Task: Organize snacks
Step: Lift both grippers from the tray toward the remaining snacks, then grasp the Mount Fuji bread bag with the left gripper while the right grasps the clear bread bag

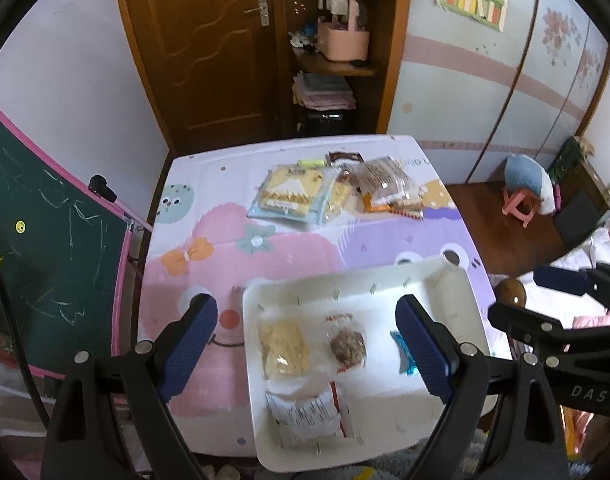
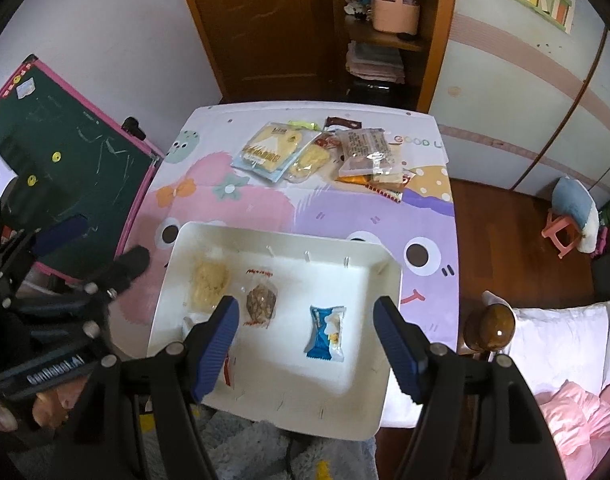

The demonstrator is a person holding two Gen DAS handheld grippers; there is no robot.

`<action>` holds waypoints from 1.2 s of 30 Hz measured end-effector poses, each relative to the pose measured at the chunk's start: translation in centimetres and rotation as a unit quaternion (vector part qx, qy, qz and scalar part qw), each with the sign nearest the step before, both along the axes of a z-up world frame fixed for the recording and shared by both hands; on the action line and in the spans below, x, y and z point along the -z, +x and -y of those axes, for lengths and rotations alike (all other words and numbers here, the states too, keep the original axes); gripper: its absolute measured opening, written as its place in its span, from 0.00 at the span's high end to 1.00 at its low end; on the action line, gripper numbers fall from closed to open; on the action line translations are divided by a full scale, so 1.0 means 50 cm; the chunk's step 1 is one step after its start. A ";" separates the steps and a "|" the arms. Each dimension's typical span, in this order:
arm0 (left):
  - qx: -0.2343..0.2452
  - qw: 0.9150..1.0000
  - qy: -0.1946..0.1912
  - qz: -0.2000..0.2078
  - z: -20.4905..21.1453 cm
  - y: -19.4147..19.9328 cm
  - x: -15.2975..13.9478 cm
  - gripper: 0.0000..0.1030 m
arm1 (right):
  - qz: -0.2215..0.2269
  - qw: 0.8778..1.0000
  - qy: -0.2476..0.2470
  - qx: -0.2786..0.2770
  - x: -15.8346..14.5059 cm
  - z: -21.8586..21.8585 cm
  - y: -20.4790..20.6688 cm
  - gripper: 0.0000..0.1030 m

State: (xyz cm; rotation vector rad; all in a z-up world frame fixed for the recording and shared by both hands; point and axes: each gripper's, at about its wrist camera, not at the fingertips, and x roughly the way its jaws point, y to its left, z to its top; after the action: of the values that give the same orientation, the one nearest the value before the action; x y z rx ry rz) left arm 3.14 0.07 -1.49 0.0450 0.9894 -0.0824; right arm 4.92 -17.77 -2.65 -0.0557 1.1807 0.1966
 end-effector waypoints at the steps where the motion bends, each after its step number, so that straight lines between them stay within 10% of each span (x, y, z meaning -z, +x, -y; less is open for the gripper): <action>1: -0.002 1.000 -0.006 0.003 -0.008 0.009 -0.005 0.13 | 0.002 1.000 -0.001 0.004 -0.001 0.000 0.004 0.32; 17: 0.061 0.997 -0.018 0.045 -0.030 0.245 -0.031 0.01 | 0.040 0.996 -0.007 0.076 -0.011 0.036 0.190 0.32; 25: 0.082 0.996 -0.019 -0.015 0.009 0.430 0.121 0.01 | 0.063 0.993 -0.031 0.097 0.047 0.056 0.378 0.32; 36: 0.041 0.991 0.010 -0.127 0.028 0.550 0.388 0.01 | -0.033 0.993 -0.030 0.113 0.272 0.089 0.577 0.32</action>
State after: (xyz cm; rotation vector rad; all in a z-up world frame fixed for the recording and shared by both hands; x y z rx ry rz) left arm 30.61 -1.34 -20.91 0.0950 1.2435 -0.1570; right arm 33.76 -22.24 -16.27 0.0325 1.2494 -0.0366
